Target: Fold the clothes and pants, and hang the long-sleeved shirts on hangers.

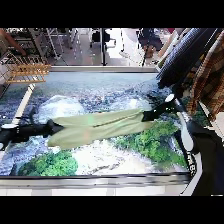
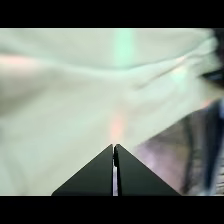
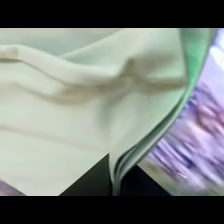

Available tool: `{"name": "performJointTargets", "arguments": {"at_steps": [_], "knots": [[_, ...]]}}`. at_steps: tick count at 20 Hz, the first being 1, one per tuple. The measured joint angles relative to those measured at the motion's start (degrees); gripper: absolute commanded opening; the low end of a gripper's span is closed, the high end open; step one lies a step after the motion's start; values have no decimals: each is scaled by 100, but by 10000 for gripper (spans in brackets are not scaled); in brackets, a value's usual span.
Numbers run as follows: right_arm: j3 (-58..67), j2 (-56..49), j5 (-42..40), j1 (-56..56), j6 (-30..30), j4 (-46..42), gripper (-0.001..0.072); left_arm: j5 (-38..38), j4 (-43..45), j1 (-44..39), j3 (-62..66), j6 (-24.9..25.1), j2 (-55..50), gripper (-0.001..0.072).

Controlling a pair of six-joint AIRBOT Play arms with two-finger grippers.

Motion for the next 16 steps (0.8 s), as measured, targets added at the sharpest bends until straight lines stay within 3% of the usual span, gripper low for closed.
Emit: {"name": "performJointTargets", "arguments": {"at_steps": [3,9,11,13,16], "knots": [[22,726,219,-85,424,-852,15,487,1161,-710,0,-796,-101,3],[42,1976,243,678,1137,-927,15,1172,1718,-1563,59,-1456,-321,5],[37,2118,96,1397,1541,-855,15,1047,1853,-1344,240,-1547,-31,6],[39,2094,-319,2249,1980,-831,15,417,2022,-824,520,-1606,428,6],[37,1742,-1475,3550,2446,-748,17,-409,2151,249,896,-1646,1237,6]]}}
